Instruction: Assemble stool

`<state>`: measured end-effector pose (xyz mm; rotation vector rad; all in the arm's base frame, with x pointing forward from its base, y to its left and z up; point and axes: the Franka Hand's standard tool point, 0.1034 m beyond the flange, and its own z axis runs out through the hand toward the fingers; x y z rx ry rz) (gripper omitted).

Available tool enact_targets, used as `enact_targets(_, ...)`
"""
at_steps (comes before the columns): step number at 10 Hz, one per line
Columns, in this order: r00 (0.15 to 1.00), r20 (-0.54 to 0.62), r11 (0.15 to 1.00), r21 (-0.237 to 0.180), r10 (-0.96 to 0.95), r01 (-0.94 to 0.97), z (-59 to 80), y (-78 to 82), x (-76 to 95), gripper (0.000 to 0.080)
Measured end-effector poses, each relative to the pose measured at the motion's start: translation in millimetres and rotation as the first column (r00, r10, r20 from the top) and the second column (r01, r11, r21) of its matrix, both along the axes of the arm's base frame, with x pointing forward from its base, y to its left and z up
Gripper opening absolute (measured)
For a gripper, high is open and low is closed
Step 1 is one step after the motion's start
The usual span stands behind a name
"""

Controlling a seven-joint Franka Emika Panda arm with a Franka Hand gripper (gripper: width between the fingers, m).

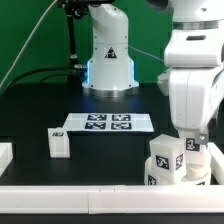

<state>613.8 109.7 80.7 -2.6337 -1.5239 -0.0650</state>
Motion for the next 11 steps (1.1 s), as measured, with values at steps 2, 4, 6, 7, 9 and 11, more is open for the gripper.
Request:
enact_targets(2,1.0,0.0,1.0,0.0,0.0,0.0,-0.1,0.0,0.0,0.0335)
enact_targets(4,1.0,0.0,1.0,0.0,0.0,0.0,-0.1,0.0,0.0,0.0335)
enact_targets(6,1.0,-0.003,1.0,-0.001,-0.019,0.019,-1.6,-1.1,-1.4,0.0506)
enact_targets(7,1.0,-0.003,1.0,-0.002,-0.02,0.02,-2.0,-3.0,-1.3,0.0506)
enact_targets(9,1.0,-0.004,1.0,-0.003,-0.027,0.027,-2.5,-6.2,-1.1,0.064)
enact_targets(11,1.0,-0.007,1.0,-0.002,-0.025,0.025,-6.9,-4.8,-5.2,0.0648)
